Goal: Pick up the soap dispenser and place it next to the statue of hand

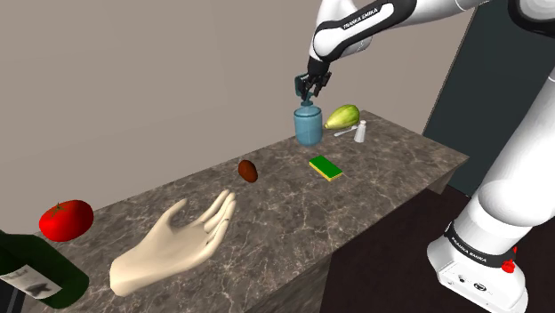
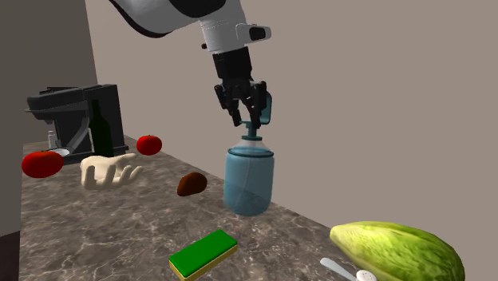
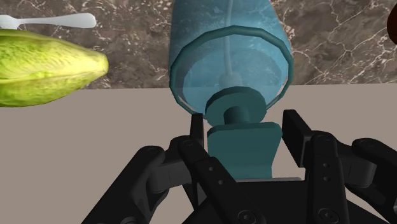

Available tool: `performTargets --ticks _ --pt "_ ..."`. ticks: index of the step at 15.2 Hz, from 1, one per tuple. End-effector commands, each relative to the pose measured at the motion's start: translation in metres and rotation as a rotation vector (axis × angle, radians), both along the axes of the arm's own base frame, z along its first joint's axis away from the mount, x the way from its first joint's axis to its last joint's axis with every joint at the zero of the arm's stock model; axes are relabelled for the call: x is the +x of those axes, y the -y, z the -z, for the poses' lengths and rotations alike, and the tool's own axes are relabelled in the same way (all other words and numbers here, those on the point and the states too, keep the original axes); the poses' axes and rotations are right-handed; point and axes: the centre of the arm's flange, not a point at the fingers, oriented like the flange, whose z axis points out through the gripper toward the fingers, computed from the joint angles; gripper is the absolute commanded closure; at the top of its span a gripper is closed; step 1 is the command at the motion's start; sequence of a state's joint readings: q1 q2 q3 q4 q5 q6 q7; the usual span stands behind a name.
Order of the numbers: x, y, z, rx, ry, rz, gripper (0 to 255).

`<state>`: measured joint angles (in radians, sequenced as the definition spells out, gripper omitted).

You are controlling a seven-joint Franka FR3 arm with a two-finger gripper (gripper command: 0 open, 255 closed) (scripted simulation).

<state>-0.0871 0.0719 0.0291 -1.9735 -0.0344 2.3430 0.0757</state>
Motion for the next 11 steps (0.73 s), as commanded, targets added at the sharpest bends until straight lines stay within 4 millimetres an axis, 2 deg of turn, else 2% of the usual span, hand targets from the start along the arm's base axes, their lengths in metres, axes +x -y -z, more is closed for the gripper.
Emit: performTargets --ticks 1,11 --pt "0.000 -0.001 -0.011 0.000 0.001 0.000 255" --pt "0.000 -0.001 -0.064 0.000 0.001 0.000 255"
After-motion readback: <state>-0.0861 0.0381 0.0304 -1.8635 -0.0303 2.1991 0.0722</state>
